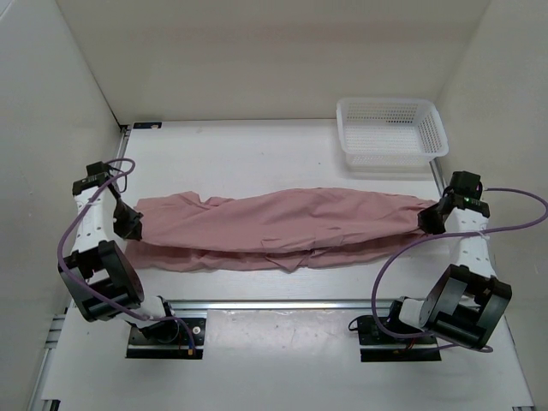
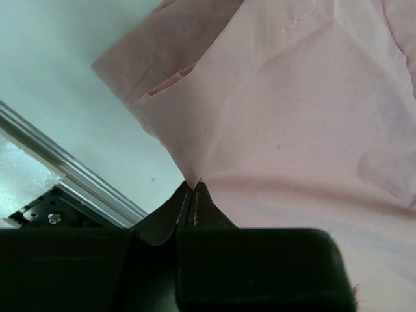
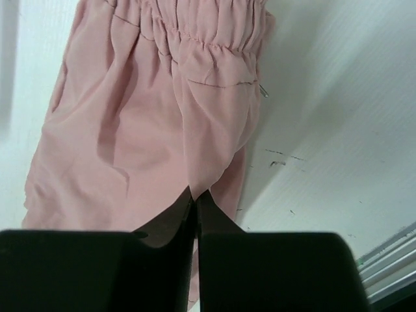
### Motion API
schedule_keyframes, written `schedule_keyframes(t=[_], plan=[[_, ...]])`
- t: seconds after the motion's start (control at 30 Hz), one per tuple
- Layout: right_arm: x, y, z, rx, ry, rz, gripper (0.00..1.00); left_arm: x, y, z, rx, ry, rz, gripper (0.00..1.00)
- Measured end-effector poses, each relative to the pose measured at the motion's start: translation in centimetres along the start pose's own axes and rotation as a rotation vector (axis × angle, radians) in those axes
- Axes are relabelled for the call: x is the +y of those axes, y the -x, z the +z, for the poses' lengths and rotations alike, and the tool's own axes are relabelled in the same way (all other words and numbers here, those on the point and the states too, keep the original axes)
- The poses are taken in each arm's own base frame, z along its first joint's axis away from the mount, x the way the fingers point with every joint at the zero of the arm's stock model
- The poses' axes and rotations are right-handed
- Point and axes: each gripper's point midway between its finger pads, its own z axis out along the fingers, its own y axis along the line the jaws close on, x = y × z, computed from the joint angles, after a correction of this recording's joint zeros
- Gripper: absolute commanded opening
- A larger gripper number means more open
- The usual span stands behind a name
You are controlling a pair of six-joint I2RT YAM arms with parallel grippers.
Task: Fold and stack the trousers
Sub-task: Fold the trousers
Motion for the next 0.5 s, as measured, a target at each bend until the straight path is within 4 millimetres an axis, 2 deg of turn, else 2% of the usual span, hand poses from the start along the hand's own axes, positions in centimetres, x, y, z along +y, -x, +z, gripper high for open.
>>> schedule_keyframes(t=[0.03, 0.07, 0.1, 0.13, 0.17, 0.23, 0.37, 0.43, 0.5], plan=[[-0.2, 0.0, 0.0, 0.001, -0.008, 0.002, 0.14, 0.2, -0.1, 0.0, 0.002, 0.007, -0.001, 0.13], [-0.4, 0.0, 0.0, 0.001, -0.015, 0.002, 0.22, 0.3, -0.2, -0.1, 0.004, 0.012, -0.002, 0.22], [-0.6, 0.2, 0.0, -0.006, -0.024, 0.007, 0.52, 0.4, -0.3, -0.3, 0.004, 0.016, -0.003, 0.51], [-0.8, 0.4, 0.0, -0.010, -0.028, 0.014, 0.72, 0.6, -0.4, -0.5, -0.001, 0.017, -0.001, 1.00], [-0.9, 0.5, 0.1, -0.011, -0.028, 0.012, 0.86, 0.7, -0.4, -0.8, -0.006, 0.014, -0.001, 1.00], [-0.7, 0.4, 0.0, -0.001, -0.007, -0.010, 0.99, 0.8, -0.5, -1.5, -0.025, 0.007, -0.006, 1.00], [1.3, -0.4, -0.6, 0.036, 0.063, -0.070, 1.00, 1.1, 0.4, -3.0, -0.084, 0.002, -0.012, 1.00], [3.4, -0.8, -1.4, 0.032, 0.109, -0.132, 1.00, 0.7, 1.2, -3.6, -0.111, -0.013, -0.018, 1.00], [6.2, -1.6, -2.8, 0.019, 0.174, -0.227, 1.00, 0.5, 1.7, -3.8, -0.130, -0.023, -0.025, 1.00]])
